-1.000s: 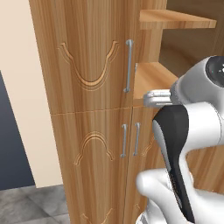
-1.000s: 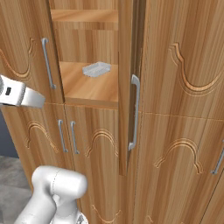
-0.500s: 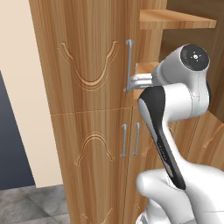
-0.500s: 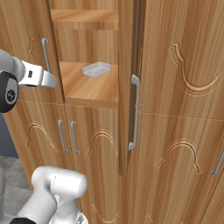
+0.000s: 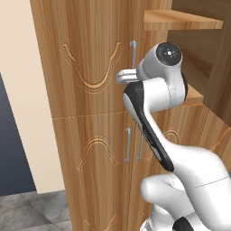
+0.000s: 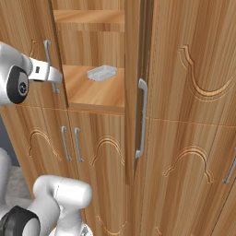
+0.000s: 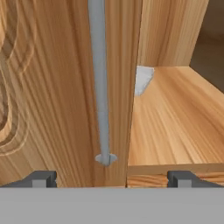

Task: Retrieve the tupperware from the cabinet, then place the raw meat into the tupperware to avoid contamination.

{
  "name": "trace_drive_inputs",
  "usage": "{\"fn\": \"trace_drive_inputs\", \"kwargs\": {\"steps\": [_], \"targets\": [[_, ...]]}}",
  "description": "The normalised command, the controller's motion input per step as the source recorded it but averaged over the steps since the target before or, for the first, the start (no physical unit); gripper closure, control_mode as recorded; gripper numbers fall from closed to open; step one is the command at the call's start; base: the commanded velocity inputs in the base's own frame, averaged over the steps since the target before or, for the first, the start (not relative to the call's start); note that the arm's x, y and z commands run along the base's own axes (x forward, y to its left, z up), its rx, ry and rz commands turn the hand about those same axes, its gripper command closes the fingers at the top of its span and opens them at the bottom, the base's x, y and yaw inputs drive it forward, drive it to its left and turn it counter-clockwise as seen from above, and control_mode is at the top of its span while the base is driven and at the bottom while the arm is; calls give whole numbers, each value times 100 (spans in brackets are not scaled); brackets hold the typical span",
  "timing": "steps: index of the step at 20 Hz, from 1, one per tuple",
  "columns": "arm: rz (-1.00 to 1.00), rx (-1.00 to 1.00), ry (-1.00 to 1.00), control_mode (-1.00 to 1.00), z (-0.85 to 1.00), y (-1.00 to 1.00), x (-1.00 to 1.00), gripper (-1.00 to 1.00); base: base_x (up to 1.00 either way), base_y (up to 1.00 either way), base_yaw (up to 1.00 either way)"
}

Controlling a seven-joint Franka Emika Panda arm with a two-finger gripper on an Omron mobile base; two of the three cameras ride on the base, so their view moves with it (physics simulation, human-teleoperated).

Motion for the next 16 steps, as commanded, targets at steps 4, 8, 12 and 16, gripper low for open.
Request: {"fn": "trace_drive_inputs", "kwargs": {"steps": [4,8,12,16], "targets": [[1,0,-1,-100,-1,1,52,-100,0,0,0],[1,0,-5,-100,-7,3,58,-100,0,0,0],[1,0,-8,-100,-14,1,61,-100,0,0,0],[0,0,-5,-100,-5,15,44,100,0,0,0]]}}
